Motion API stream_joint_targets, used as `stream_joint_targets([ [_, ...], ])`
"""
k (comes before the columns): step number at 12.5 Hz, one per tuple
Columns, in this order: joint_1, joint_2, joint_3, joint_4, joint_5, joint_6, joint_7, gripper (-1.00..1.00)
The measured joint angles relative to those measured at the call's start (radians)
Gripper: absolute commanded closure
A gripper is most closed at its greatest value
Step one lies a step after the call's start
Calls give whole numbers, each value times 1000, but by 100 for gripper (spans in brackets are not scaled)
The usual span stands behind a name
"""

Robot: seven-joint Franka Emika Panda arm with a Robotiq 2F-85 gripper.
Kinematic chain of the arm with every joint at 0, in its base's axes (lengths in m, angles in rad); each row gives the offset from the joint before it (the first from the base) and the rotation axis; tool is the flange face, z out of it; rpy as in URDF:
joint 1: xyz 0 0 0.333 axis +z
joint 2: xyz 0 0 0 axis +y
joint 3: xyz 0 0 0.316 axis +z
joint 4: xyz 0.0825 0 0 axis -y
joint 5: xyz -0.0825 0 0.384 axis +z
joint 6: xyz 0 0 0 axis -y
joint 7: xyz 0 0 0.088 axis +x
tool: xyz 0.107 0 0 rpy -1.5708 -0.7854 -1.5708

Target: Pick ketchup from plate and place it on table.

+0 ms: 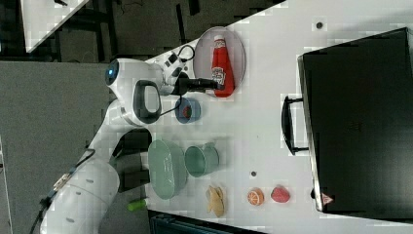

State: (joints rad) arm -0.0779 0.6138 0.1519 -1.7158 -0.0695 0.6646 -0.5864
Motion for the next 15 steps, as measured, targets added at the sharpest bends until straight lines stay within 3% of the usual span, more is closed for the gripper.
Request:
stream_joint_targets([
  [7, 22, 196, -5, 187, -14, 65, -41, -100],
  [11, 39, 268, -6, 266, -69, 71, -43, -100],
  [12, 41, 279, -7, 271, -74, 80, -43, -93],
  [15, 41, 297, -6, 271, -74, 90, -44, -20],
])
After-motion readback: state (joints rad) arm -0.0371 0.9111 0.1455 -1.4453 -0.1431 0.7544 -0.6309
